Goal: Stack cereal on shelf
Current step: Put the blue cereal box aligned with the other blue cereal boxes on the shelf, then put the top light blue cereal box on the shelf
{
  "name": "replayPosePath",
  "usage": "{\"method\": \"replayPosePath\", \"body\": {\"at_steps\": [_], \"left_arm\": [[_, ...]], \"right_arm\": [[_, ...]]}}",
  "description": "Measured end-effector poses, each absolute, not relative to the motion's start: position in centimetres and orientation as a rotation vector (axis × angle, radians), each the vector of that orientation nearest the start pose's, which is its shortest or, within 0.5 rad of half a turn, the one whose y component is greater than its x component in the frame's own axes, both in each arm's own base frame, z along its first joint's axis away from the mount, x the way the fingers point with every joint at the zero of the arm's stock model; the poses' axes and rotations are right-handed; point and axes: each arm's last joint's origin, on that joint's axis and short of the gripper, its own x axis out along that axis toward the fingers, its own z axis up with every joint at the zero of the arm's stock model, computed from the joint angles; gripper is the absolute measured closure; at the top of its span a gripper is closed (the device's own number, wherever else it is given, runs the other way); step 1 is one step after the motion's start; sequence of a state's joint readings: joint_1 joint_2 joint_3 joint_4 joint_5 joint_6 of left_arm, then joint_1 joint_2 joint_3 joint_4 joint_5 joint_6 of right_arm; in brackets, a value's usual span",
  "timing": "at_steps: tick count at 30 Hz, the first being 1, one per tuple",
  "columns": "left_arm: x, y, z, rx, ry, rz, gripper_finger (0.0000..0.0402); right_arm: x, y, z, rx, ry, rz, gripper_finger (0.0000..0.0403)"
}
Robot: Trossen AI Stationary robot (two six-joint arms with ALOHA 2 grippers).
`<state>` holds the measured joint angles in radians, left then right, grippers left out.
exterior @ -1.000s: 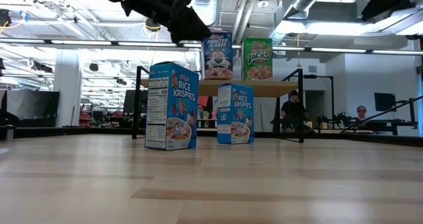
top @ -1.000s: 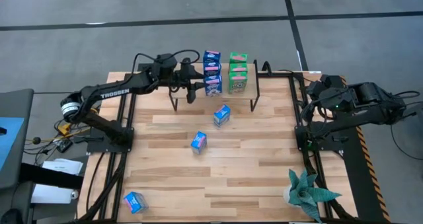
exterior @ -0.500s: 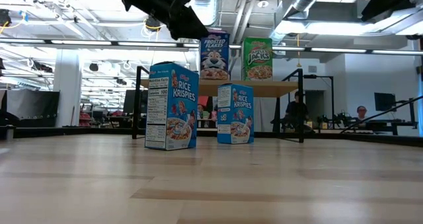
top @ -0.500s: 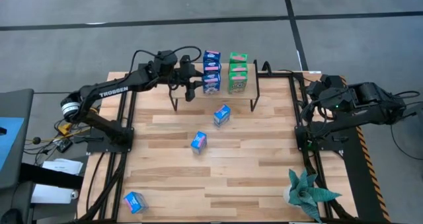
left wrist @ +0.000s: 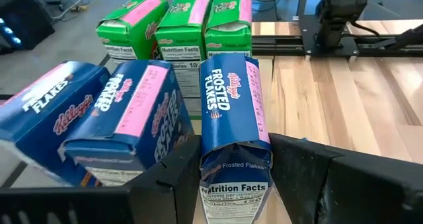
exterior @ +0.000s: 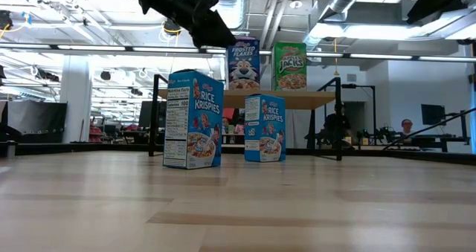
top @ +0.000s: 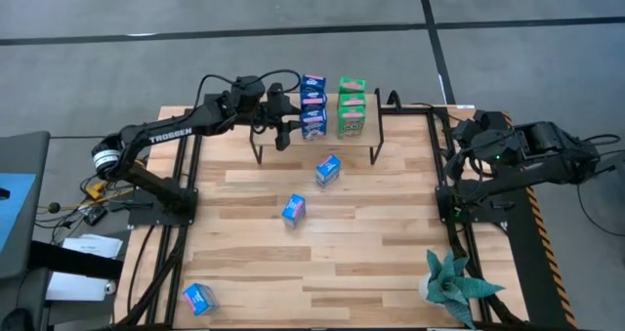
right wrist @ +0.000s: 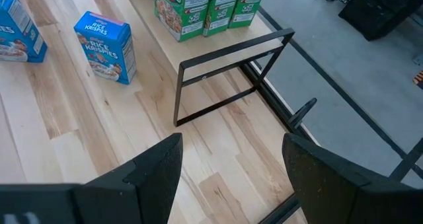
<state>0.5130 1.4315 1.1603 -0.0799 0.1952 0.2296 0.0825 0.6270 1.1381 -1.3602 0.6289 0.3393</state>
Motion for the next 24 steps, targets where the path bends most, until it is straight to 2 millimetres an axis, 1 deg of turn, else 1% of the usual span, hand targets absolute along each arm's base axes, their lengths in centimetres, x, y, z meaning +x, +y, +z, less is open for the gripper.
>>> {"method": "replayPosePath", "body": {"at_steps": [6, 9, 12, 20, 24], "left_arm": [[28.7, 15.5, 32.4, 0.126, 0.368, 0.285, 0.0250], [28.8, 15.3, 32.4, 0.142, 0.372, 0.291, 0.0240], [28.8, 15.2, 32.3, 0.151, 0.387, 0.324, 0.0215], [29.1, 14.7, 32.2, 0.153, 0.405, 0.379, 0.0123], [29.0, 13.9, 32.6, 0.164, 0.407, 0.404, 0.0097]], "right_arm": [[5.2, -1.3, 36.2, 0.014, 0.706, -0.639, 0.0117], [5.2, -1.3, 36.2, 0.014, 0.706, -0.639, 0.0117], [5.2, -1.3, 36.2, 0.010, 0.707, -0.638, 0.0117], [5.2, -1.3, 36.2, 0.007, 0.708, -0.636, 0.0117], [5.2, -1.3, 36.2, 0.007, 0.708, -0.637, 0.0117]]}}
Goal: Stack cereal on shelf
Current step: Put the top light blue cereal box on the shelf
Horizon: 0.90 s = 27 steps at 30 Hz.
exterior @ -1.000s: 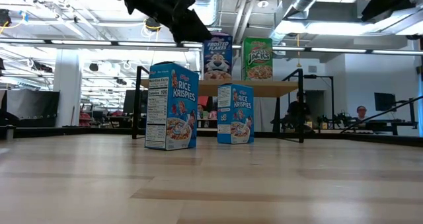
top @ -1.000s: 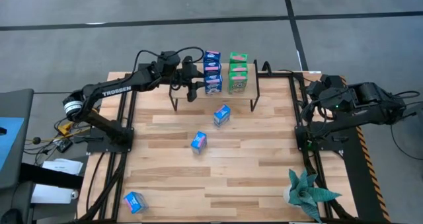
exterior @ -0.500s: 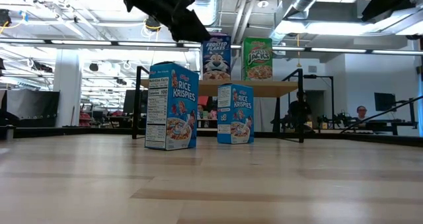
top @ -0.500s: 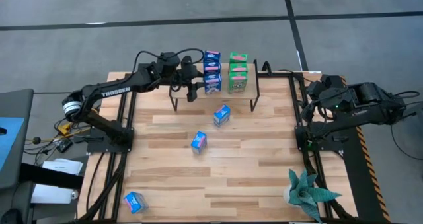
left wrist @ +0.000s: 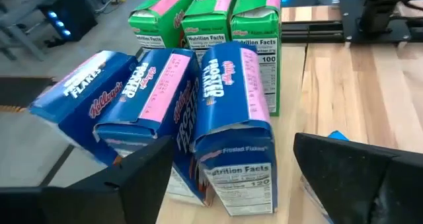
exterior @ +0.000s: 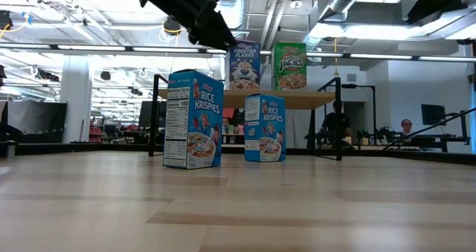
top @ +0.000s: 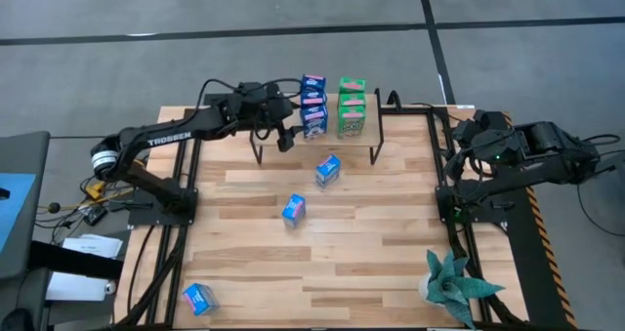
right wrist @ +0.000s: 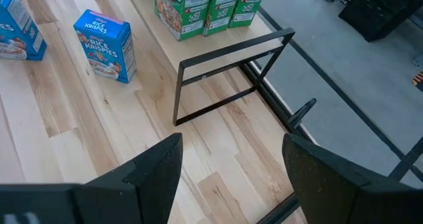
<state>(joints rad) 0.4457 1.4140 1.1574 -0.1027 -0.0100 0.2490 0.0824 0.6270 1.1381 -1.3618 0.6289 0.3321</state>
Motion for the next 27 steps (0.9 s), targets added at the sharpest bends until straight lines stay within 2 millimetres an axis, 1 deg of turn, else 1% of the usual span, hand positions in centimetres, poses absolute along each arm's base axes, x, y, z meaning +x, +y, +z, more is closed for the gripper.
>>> {"method": "replayPosePath", "body": {"at_steps": [4, 9, 13, 15, 17, 19, 23, 27], "left_arm": [[28.4, 12.9, 33.1, 0.173, 0.446, 0.456, 0.0090], [27.2, 11.5, 33.8, 0.121, 0.473, 0.528, 0.0089], [26.7, 9.9, 34.3, 0.058, 0.472, 0.518, 0.0089], [26.8, 8.9, 34.5, 0.000, 0.453, 0.505, 0.0089], [27.1, 7.8, 34.4, -0.060, 0.437, 0.485, 0.0089], [28.0, 6.5, 34.0, -0.071, 0.439, 0.444, 0.0089], [30.5, 3.7, 32.2, -0.034, 0.478, 0.409, 0.0089], [32.6, 1.5, 30.4, -0.003, 0.471, 0.476, 0.0089]], "right_arm": [[5.2, -1.3, 36.2, 0.007, 0.708, -0.637, 0.0117], [5.2, -1.3, 36.2, 0.006, 0.708, -0.636, 0.0117], [5.2, -1.3, 36.2, 0.006, 0.708, -0.636, 0.0117], [5.2, -1.3, 36.2, 0.006, 0.708, -0.636, 0.0117], [5.2, -1.3, 36.2, 0.006, 0.708, -0.636, 0.0117], [5.2, -1.3, 36.2, 0.006, 0.708, -0.636, 0.0117], [5.2, -1.3, 36.2, 0.006, 0.708, -0.636, 0.0117], [5.2, -1.3, 36.2, 0.006, 0.708, -0.636, 0.0117]]}}
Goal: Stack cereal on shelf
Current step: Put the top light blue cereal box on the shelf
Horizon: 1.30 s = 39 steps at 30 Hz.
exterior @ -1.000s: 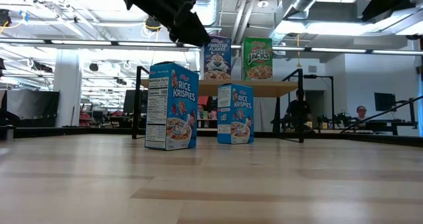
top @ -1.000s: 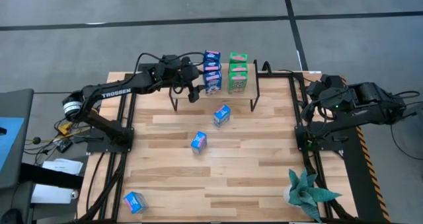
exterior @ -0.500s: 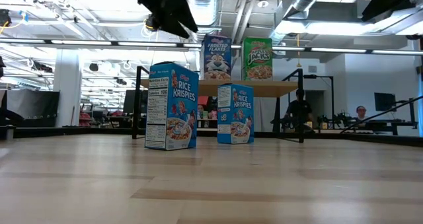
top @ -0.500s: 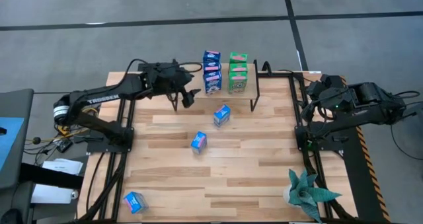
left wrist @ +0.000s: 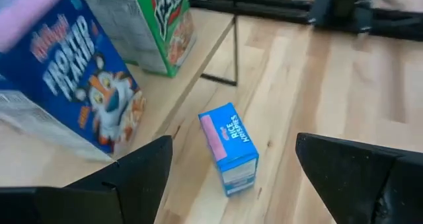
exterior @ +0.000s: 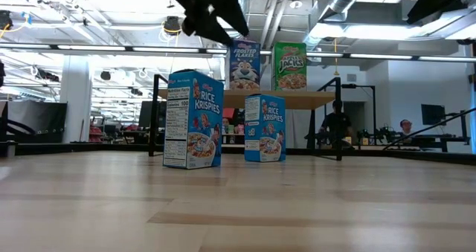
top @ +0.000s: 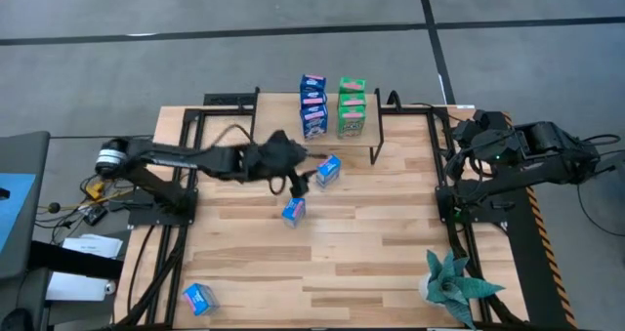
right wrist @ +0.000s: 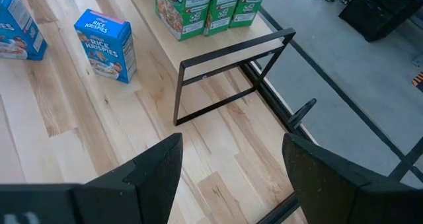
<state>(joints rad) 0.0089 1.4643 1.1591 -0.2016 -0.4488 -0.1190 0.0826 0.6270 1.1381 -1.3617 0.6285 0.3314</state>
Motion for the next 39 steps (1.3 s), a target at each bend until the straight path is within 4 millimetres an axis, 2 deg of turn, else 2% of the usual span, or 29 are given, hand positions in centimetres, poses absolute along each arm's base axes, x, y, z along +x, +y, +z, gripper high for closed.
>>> {"method": "replayPosePath", "body": {"at_steps": [8, 14, 21, 35, 39], "left_arm": [[35.4, -1.1, 27.2, 0.022, 0.445, 0.576, 0.0089], [36.6, -1.0, 24.8, -0.012, 0.453, 0.685, 0.0089], [38.0, -1.0, 22.6, -0.014, 0.458, 0.693, 0.0089], [38.8, -0.1, 20.4, -0.086, 0.472, 0.737, 0.0089], [39.1, 0.1, 20.3, -0.094, 0.459, 0.733, 0.0090]], "right_arm": [[5.2, -1.3, 36.2, 0.007, 0.709, -0.635, 0.0117], [5.2, -1.3, 36.2, 0.007, 0.709, -0.635, 0.0117], [5.1, -1.3, 36.1, 0.001, 0.723, -0.636, 0.0117], [5.0, -1.3, 36.0, -0.006, 0.738, -0.637, 0.0117], [4.8, -1.3, 35.9, -0.014, 0.759, -0.638, 0.0117]]}}
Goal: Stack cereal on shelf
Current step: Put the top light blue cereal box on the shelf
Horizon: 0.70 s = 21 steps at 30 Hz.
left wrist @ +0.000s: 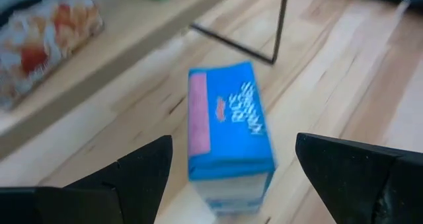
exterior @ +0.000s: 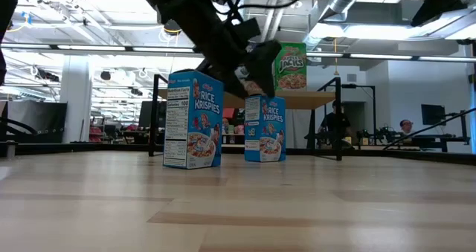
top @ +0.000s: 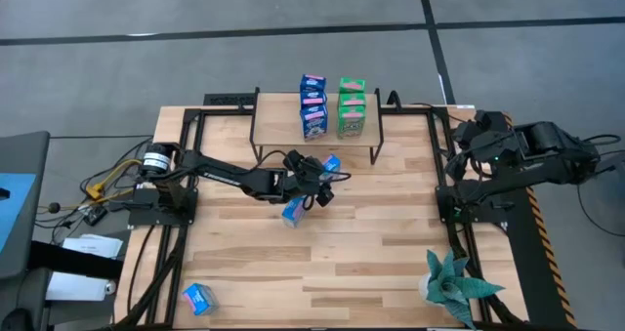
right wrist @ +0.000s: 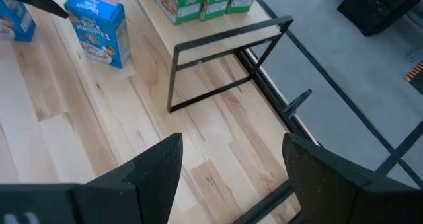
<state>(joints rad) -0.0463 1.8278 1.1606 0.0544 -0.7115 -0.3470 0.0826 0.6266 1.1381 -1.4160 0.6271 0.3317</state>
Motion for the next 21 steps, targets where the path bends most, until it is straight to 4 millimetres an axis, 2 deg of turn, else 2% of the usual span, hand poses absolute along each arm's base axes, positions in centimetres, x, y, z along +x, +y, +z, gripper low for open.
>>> {"method": "replayPosePath", "body": {"at_steps": [10, 21], "left_arm": [[39.44, 0.67, 19.45, -0.115, 0.474, 0.701, 0.0108], [39.45, 0.89, 19.39, -0.113, 0.482, 0.691, 0.0176]], "right_arm": [[4.70, -1.32, 35.79, -0.021, 0.775, -0.640, 0.0117], [4.68, -1.32, 35.79, -0.021, 0.775, -0.640, 0.0117]]}}
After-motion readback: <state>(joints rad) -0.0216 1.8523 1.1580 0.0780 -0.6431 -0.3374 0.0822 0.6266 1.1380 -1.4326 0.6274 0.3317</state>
